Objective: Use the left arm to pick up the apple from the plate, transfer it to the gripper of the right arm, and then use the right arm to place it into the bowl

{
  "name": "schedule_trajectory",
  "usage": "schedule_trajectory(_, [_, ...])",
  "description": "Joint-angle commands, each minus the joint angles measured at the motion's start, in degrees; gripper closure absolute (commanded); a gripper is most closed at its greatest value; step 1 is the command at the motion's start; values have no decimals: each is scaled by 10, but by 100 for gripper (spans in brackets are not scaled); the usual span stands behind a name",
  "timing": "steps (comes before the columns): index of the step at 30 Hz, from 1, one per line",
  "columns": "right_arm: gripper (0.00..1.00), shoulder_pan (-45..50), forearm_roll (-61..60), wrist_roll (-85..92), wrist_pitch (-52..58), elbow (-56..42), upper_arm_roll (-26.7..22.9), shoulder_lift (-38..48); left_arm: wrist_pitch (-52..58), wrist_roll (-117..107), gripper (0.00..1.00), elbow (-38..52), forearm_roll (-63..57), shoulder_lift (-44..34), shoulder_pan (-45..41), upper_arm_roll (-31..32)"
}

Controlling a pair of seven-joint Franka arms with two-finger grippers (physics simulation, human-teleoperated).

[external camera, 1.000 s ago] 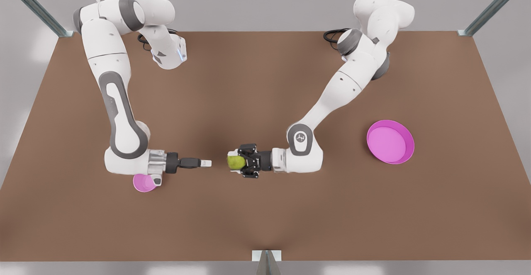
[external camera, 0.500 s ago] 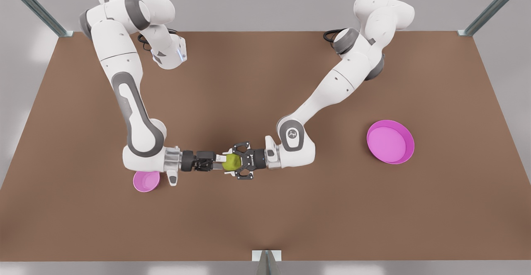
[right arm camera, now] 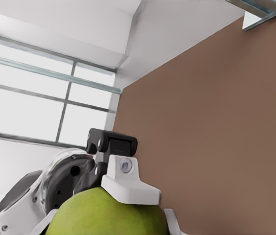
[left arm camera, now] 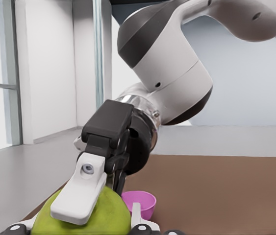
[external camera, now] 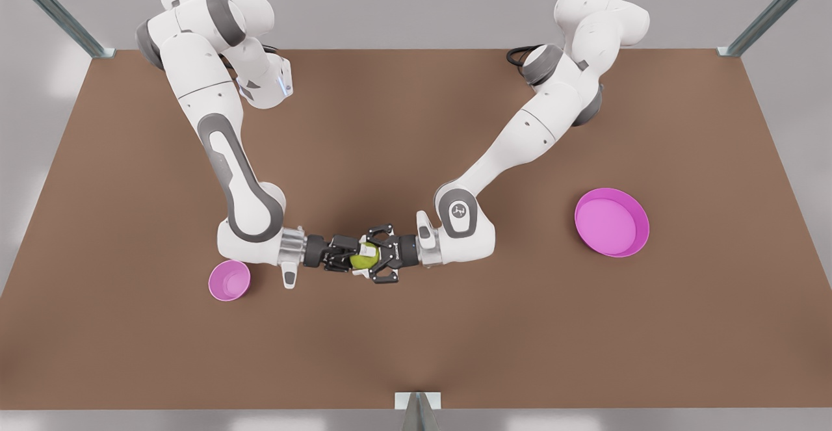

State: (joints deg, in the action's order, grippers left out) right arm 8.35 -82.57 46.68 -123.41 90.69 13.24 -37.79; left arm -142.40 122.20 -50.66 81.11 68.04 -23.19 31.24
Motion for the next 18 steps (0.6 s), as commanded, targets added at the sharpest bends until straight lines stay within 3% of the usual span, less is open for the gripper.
schedule_trajectory(1, [31, -1, 1, 74, -7, 0, 0, 1, 5, 130, 29, 0, -2, -1, 0, 0])
schedule_trajectory(2, [31, -2, 1, 73, -5, 0, 0, 1, 5, 130, 24, 0, -2, -1, 1, 0])
schedule_trajectory(3, [31, -3, 1, 73, -4, -1, 0, 1, 4, 118, 0, 0, -2, -3, 0, 2])
schedule_trajectory(9, [31, -25, 8, 111, -2, 10, -1, 4, 6, 102, 0, -1, -2, -3, 9, 1])
schedule_trajectory(13, [31, -77, 82, 109, 67, 7, -4, 2, 29, 93, 0, -19, -18, -9, 53, -11])
schedule_trajectory(15, [31, -89, 123, 99, 73, 0, -9, 2, 43, -130, 0, -143, -240, -85, 145, -15])
schedule_trajectory(16, [31, -107, 163, 96, 92, -9, -9, 3, 105, -338, 0, -182, -468, -127, 209, -23])
schedule_trajectory(17, [31, -118, 212, 83, 96, -15, -9, 2, 256, -601, 0, -186, -722, -192, 256, -21])
schedule_trajectory(18, [31, -124, 264, 81, 90, -18, -9, 3, 392, -738, 0, -183, -818, -245, 290, -22])
